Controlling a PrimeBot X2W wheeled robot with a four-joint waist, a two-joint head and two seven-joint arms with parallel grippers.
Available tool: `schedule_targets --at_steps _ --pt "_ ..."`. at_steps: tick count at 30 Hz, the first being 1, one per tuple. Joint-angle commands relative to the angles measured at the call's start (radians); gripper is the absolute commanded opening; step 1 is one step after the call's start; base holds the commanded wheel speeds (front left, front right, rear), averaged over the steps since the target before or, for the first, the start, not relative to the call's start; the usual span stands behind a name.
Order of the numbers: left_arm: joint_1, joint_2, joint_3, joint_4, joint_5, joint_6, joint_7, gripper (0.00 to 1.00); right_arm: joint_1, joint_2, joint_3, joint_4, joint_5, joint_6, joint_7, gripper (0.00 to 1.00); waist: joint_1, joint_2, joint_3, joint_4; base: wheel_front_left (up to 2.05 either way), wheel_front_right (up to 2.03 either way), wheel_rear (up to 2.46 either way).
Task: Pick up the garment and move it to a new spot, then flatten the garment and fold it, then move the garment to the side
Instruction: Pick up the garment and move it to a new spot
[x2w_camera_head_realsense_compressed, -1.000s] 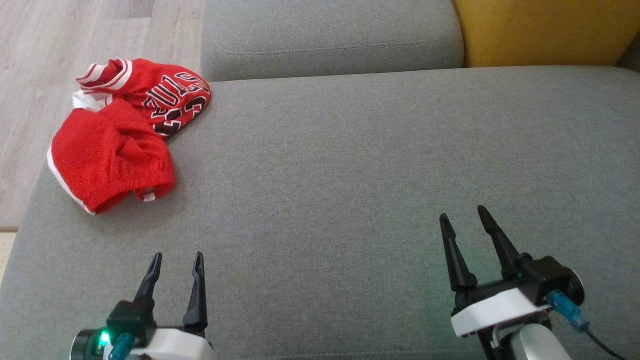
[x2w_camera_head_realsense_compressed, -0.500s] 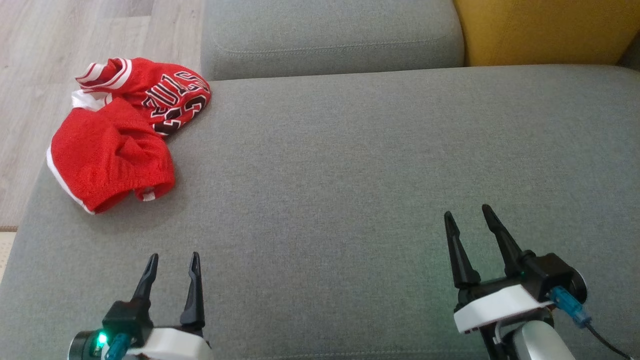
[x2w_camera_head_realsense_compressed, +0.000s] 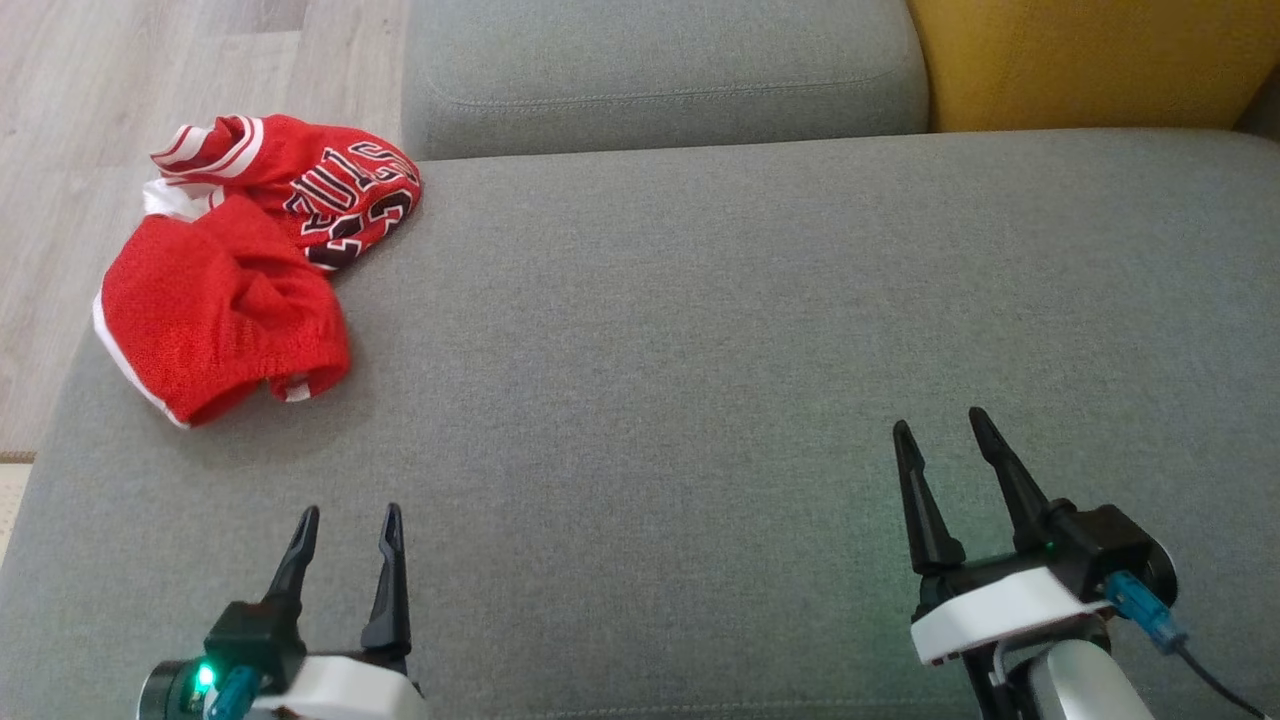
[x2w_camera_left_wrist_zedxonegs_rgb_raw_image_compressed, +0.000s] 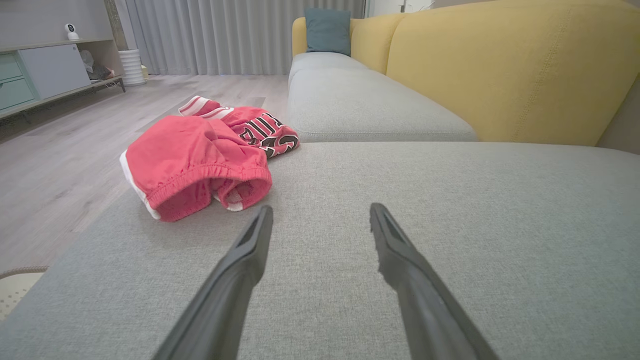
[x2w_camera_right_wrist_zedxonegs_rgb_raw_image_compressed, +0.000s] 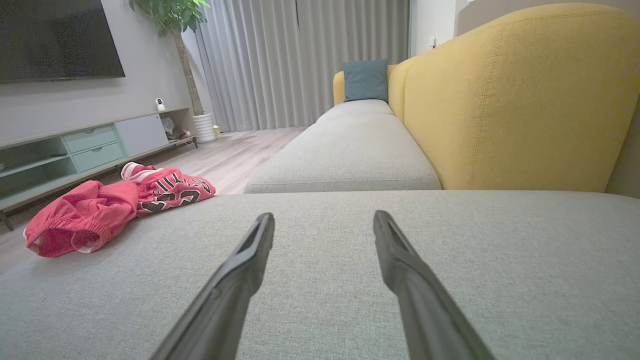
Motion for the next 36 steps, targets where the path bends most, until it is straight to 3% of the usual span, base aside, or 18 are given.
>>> schedule_targets --at_steps 1,15,20,26,36 --pt "-0.048 -0.003 0.037 -0.030 0.009 -0.006 -0.012 1.00 -0.047 -0.008 0.018 -0.027 0.007 0.008 -0.012 1.00 0.0000 -0.0001 0.000 0.000 0.00 0.00 0.00" --pt "-0.052 -0.006 0.038 -0.027 0.012 -0.005 -0.012 1.00 -0.055 -0.008 0.017 -0.016 0.009 0.008 -0.012 1.00 0.0000 -0.0001 -0.003 0.003 0.00 0.00 0.00" --pt "-0.058 -0.007 0.038 -0.028 0.014 -0.004 -0.012 1.00 -0.051 -0.008 0.013 -0.018 0.013 0.008 -0.012 1.00 0.0000 -0.0001 -0.009 0.033 0.00 0.00 0.00" --pt "-0.052 -0.007 0.040 -0.030 0.024 -0.006 -0.012 1.00 -0.034 -0.008 0.017 -0.031 0.022 0.008 -0.012 1.00 0.0000 -0.0001 -0.022 0.133 0.00 0.00 0.00" --pt "-0.025 0.007 0.053 -0.034 0.036 -0.011 -0.012 1.00 -0.012 -0.008 0.041 -0.043 0.047 0.008 -0.012 1.00 0.0000 -0.0001 -0.037 0.364 0.00 0.00 0.00"
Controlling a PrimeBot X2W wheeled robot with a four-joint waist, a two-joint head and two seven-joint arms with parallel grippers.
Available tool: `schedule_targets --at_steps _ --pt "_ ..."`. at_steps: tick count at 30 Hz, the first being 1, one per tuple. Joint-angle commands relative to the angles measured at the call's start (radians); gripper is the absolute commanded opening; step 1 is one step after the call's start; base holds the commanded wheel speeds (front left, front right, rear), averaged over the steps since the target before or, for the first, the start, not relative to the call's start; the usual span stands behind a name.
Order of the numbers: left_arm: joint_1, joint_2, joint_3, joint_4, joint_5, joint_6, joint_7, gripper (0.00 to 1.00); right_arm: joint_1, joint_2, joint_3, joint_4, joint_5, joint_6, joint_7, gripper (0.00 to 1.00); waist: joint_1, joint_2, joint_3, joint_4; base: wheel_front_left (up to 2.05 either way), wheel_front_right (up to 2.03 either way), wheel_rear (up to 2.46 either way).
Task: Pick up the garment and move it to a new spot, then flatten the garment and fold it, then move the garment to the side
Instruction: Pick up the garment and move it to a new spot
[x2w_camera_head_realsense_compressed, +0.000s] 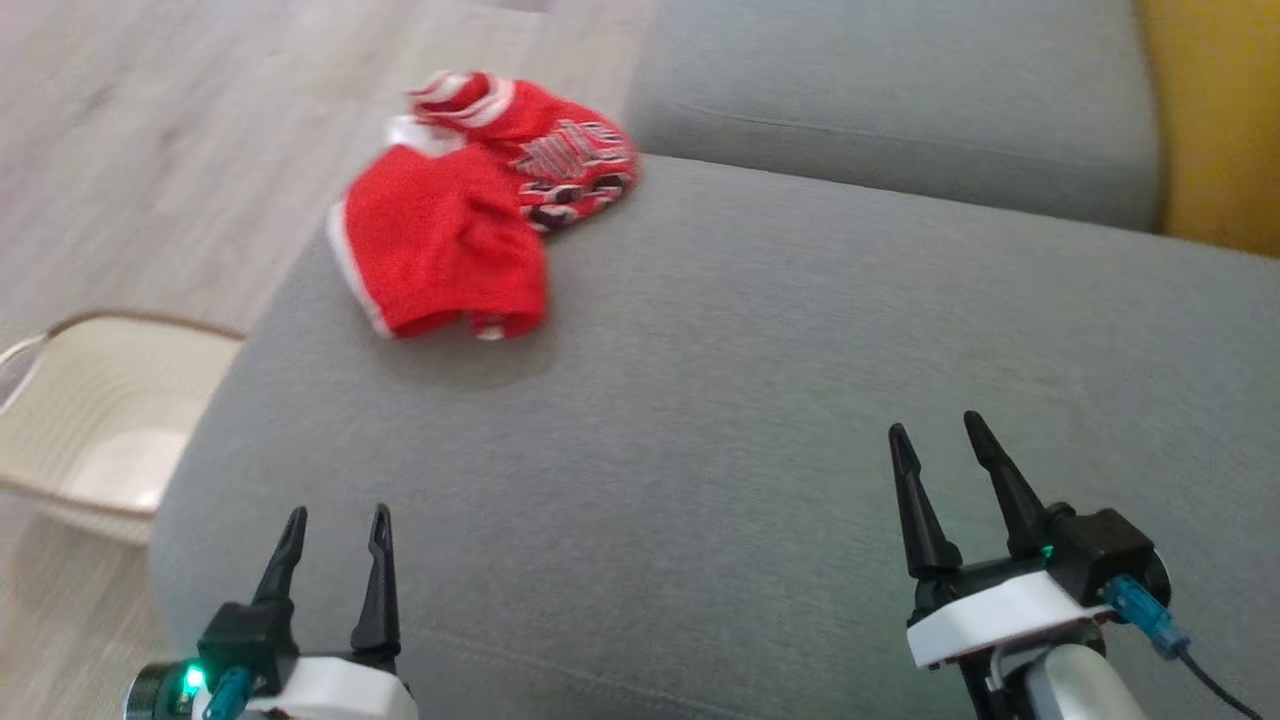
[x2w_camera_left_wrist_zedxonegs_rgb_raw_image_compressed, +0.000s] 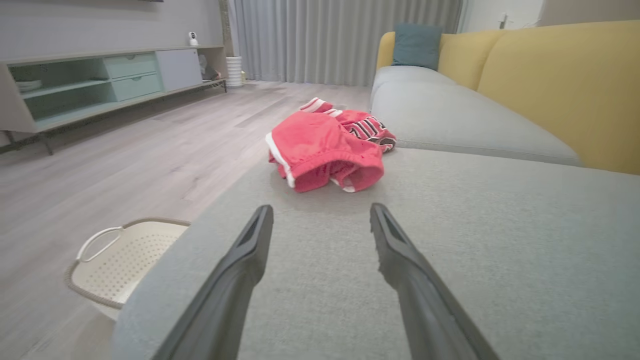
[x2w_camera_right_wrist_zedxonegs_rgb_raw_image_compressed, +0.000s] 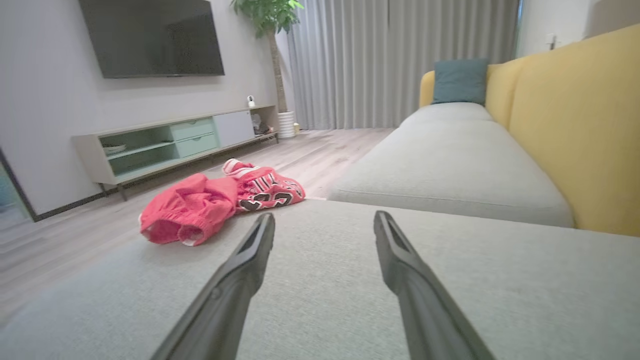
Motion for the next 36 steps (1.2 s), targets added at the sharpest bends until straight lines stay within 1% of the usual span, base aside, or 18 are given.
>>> schedule_targets --at_steps 1,3,7,11,17,21,24,28,31,33,36 --pt "-0.025 0.007 0.034 -0.034 0.008 -0.003 -0.012 1.00 -0.018 -0.006 0.026 -0.035 0.011 0.008 -0.011 1.00 0.0000 -0.0001 -0.009 0.097 0.00 0.00 0.00" --pt "-0.021 0.010 0.036 -0.036 0.010 -0.004 -0.012 1.00 -0.015 -0.006 0.029 -0.036 0.016 0.008 -0.011 1.00 0.0000 -0.0001 -0.012 0.137 0.00 0.00 0.00" --pt "-0.008 0.015 0.044 -0.042 0.009 -0.004 -0.012 1.00 -0.015 -0.006 0.038 -0.032 0.025 0.008 -0.011 1.00 0.0000 -0.0001 -0.017 0.191 0.00 0.00 0.00" --pt "-0.001 0.018 0.050 -0.046 0.007 -0.003 -0.012 1.00 -0.016 -0.006 0.044 -0.031 0.029 0.008 -0.011 1.00 0.0000 -0.0001 -0.017 0.212 0.00 0.00 0.00" --pt "0.009 0.021 0.063 -0.056 0.003 -0.003 -0.012 1.00 -0.018 -0.006 0.055 -0.028 0.032 0.008 -0.011 1.00 0.0000 -0.0001 -0.014 0.213 0.00 0.00 0.00" --pt "0.009 0.027 0.080 -0.060 -0.003 -0.002 -0.012 1.00 -0.019 -0.006 0.055 -0.027 0.026 0.008 -0.011 1.00 0.0000 -0.0001 -0.007 0.193 0.00 0.00 0.00" --pt "-0.007 0.043 0.098 -0.062 -0.008 -0.007 -0.012 1.00 -0.020 -0.006 0.051 -0.027 0.017 0.008 -0.011 1.00 0.0000 -0.0001 0.004 0.172 0.00 0.00 0.00" --pt "-0.067 0.086 0.119 -0.081 -0.003 -0.017 -0.012 1.00 -0.031 -0.006 0.045 -0.031 -0.004 0.008 -0.011 1.00 0.0000 -0.0001 0.042 0.140 0.00 0.00 0.00" --pt "-0.156 0.136 0.126 -0.091 0.010 -0.035 -0.006 1.00 -0.049 -0.006 0.037 -0.036 -0.026 0.008 -0.011 1.00 0.0000 -0.0001 0.080 0.115 0.00 0.00 0.00" --pt "-0.235 0.175 0.127 -0.100 0.022 -0.050 0.015 1.00 -0.066 -0.006 0.035 -0.042 -0.045 0.008 -0.011 1.00 0.0000 -0.0001 0.113 0.093 0.00 0.00 0.00" --pt "-0.366 0.234 0.114 -0.099 0.036 -0.088 0.065 1.00 -0.096 -0.006 0.028 -0.055 -0.073 0.008 -0.011 1.00 0.0000 -0.0001 0.164 0.061 0.00 0.00 0.00"
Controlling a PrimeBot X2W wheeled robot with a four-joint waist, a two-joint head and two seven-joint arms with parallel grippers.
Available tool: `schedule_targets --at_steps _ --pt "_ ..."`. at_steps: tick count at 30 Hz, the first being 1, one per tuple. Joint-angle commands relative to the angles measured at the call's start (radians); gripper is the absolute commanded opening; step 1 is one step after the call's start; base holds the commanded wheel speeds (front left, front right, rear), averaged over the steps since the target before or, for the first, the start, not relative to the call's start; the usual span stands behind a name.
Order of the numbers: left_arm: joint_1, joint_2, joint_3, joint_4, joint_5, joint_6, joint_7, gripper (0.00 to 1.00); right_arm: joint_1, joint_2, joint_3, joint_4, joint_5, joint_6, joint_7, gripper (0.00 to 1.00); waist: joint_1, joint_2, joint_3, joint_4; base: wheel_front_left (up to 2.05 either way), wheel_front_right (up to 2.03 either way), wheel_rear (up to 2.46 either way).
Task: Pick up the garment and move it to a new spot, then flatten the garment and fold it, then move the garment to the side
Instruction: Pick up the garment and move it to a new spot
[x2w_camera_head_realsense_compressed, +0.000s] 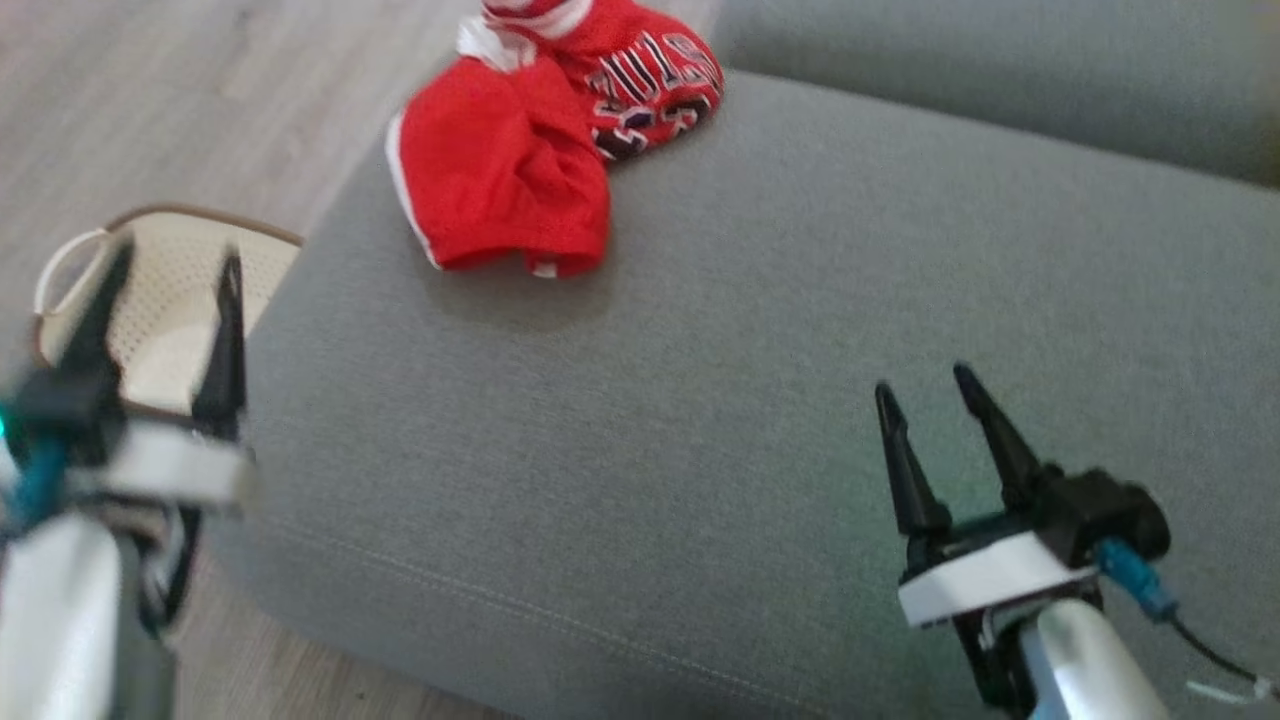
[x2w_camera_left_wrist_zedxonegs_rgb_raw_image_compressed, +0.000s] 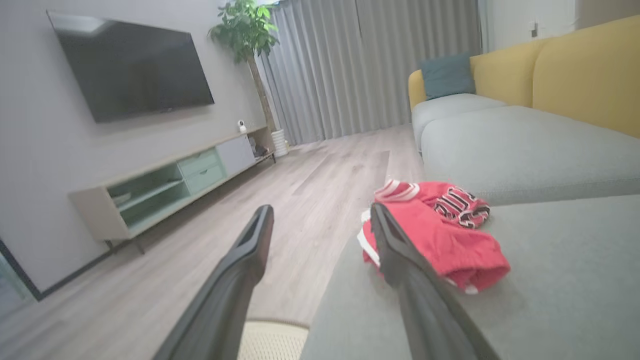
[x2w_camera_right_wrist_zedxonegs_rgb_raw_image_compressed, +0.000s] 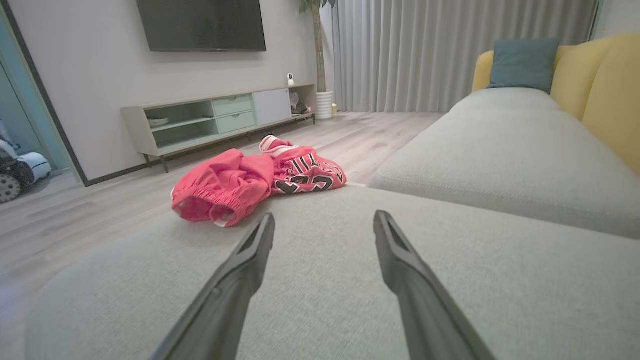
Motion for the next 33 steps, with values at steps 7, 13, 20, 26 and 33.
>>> schedule_targets --at_steps 7,13,20,26,33 --pt "-0.373 0.158 -0.035 0.141 -0.005 -0.069 0.120 1.00 -0.125 -0.006 0.010 -0.058 -0.073 0.008 -0.011 1.00 0.0000 0.0000 0.178 -0.125 0.00 0.00 0.00" --pt "-0.564 0.193 -0.092 0.391 -0.098 -0.080 0.177 1.00 -0.164 -0.006 0.009 -0.069 -0.109 0.008 -0.011 1.00 0.0000 0.0000 0.262 -0.196 0.00 0.00 0.00" --pt "-0.668 0.196 -0.150 0.589 -0.253 -0.081 0.195 1.00 -0.178 -0.006 0.001 -0.086 -0.136 0.008 -0.011 1.00 0.0000 0.0000 0.311 -0.251 0.00 0.00 0.00" --pt "-0.714 0.187 -0.231 0.705 -0.389 -0.081 0.205 1.00 -0.181 -0.006 -0.007 -0.105 -0.153 0.008 -0.011 1.00 0.0000 0.0000 0.349 -0.271 0.00 0.00 0.00" --pt "-0.728 0.211 -0.356 0.792 -0.522 -0.081 0.245 1.00 -0.182 -0.006 0.002 -0.119 -0.162 0.008 -0.011 1.00 0.0000 0.0000 0.374 -0.279 0.00 0.00 0.00"
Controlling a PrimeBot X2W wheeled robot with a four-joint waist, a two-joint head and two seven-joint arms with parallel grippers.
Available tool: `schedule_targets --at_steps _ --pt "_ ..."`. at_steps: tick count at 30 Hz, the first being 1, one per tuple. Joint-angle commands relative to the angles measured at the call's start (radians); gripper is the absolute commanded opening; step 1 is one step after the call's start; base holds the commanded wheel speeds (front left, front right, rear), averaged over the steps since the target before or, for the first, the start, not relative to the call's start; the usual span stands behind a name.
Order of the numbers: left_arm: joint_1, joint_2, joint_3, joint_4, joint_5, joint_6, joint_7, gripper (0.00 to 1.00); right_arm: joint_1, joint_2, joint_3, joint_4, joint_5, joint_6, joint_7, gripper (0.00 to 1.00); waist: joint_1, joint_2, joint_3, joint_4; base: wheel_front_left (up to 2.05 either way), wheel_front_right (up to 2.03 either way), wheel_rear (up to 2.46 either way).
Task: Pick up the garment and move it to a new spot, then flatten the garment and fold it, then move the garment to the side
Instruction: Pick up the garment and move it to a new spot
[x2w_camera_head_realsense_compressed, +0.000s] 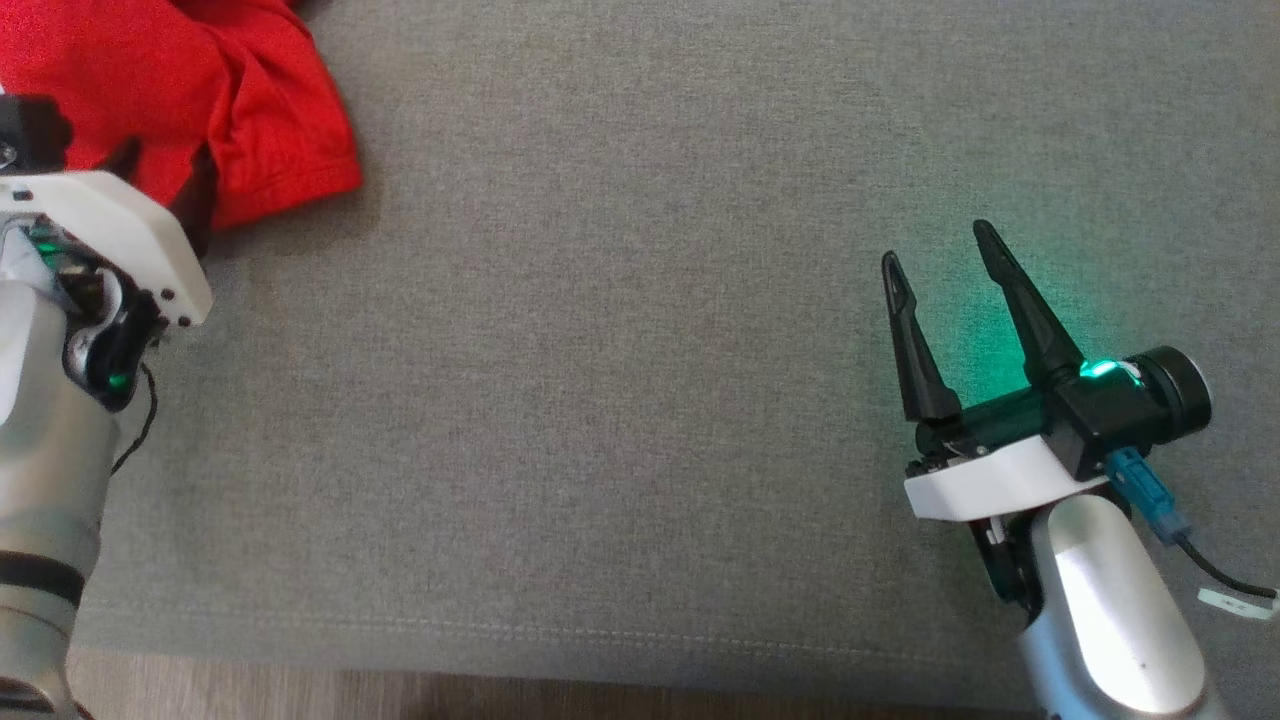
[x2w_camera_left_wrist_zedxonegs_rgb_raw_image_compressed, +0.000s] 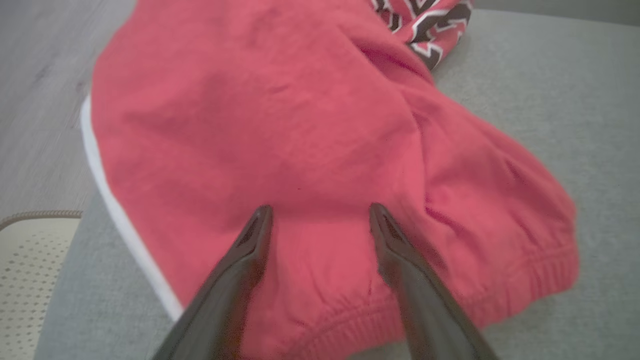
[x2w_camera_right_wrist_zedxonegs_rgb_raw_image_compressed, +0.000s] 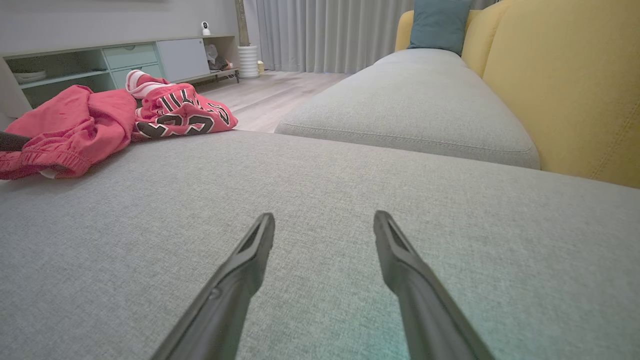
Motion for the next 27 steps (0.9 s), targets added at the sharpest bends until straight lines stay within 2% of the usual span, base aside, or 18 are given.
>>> schedule_targets --at_steps 1,3,4,17,27 --pt "-0.044 0.066 0.023 -0.010 -0.008 0.001 0.006 0.65 -0.009 0.001 0.024 -0.036 -0.011 0.008 -0.011 1.00 -0.0001 0.0000 0.000 0.001 0.00 0.00 0.00" --pt "-0.047 0.071 0.000 0.012 -0.018 0.001 0.011 0.29 -0.006 0.001 0.022 -0.037 -0.016 0.008 -0.011 1.00 -0.0001 0.0000 0.000 0.001 0.00 0.00 0.00" --pt "-0.049 0.073 -0.008 0.022 -0.023 0.001 0.008 0.00 -0.004 0.001 0.021 -0.036 -0.017 0.008 -0.011 1.00 -0.0001 0.0000 -0.001 0.002 0.00 0.00 0.00" --pt "-0.138 0.123 -0.064 0.138 0.030 0.002 -0.126 0.00 0.026 0.001 0.011 -0.017 -0.017 0.008 -0.011 1.00 -0.0001 0.0000 -0.092 0.035 0.00 0.00 0.00" --pt "-0.164 0.153 -0.141 0.108 0.026 0.002 -0.128 0.00 0.044 0.001 0.015 -0.005 0.018 0.008 -0.011 1.00 -0.0001 0.0000 -0.167 0.044 0.00 0.00 0.00"
